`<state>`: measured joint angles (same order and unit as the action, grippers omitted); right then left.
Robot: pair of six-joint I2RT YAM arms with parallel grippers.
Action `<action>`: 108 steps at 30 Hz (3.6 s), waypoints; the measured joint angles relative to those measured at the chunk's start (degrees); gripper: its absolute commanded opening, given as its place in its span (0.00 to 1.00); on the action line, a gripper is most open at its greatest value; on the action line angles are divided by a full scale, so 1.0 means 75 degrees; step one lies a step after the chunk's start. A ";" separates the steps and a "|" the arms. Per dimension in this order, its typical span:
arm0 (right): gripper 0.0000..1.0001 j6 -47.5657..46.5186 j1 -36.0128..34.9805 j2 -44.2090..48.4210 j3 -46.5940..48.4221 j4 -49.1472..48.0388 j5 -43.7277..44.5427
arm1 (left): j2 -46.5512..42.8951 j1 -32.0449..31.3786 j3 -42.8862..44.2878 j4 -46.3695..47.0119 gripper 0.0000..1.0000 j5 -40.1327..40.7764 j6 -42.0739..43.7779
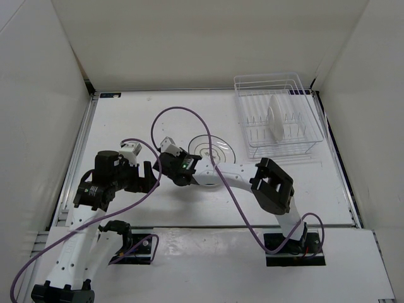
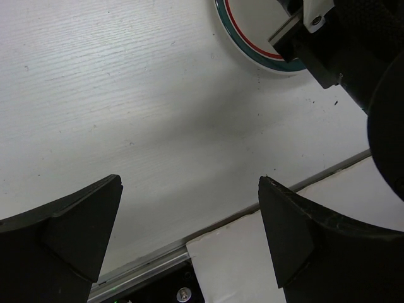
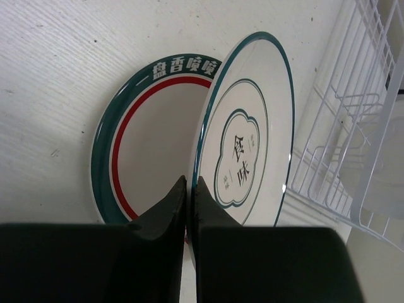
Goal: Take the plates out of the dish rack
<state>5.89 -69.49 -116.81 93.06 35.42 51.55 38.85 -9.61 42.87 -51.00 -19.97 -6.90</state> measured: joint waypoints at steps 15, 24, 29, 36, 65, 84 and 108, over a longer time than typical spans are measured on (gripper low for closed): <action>0.00 0.0568 -0.0111 -0.0006 0.0003 0.0466 0.0565 | -0.0020 0.0000 0.0000 -0.0006 1.00 0.0000 0.0000; 0.00 -0.0017 -0.0417 0.0504 -0.1026 -0.0571 -0.0291 | -0.0061 0.0000 0.0000 -0.0003 1.00 -0.0020 0.0000; 0.00 -0.0268 -0.0714 0.1113 -0.1460 -0.0930 -0.0784 | -0.0239 -0.0003 0.0000 -0.0003 1.00 -0.0012 0.0000; 0.00 -0.0216 -0.1032 0.2538 -0.1988 -0.0656 -0.0749 | -0.0379 0.0000 0.0000 -0.0003 1.00 -0.0003 0.0000; 0.00 0.5584 -0.1839 0.3727 -0.4960 0.3637 -0.0152 | -0.0283 0.0000 0.0000 0.0000 1.00 -0.0006 -0.0003; 0.12 0.5863 -0.1743 0.1425 -0.4978 0.2838 0.0568 | -0.0207 0.0000 0.0000 -0.0003 1.00 -0.0012 0.0000; 0.28 0.5301 -0.1574 0.1862 -0.4692 0.2159 0.0510 | -0.0189 0.0000 0.0000 -0.0003 1.00 -0.0015 0.0000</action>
<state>45.65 -81.30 -102.85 57.87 51.62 55.37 37.43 -9.61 42.87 -51.03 -20.08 -6.90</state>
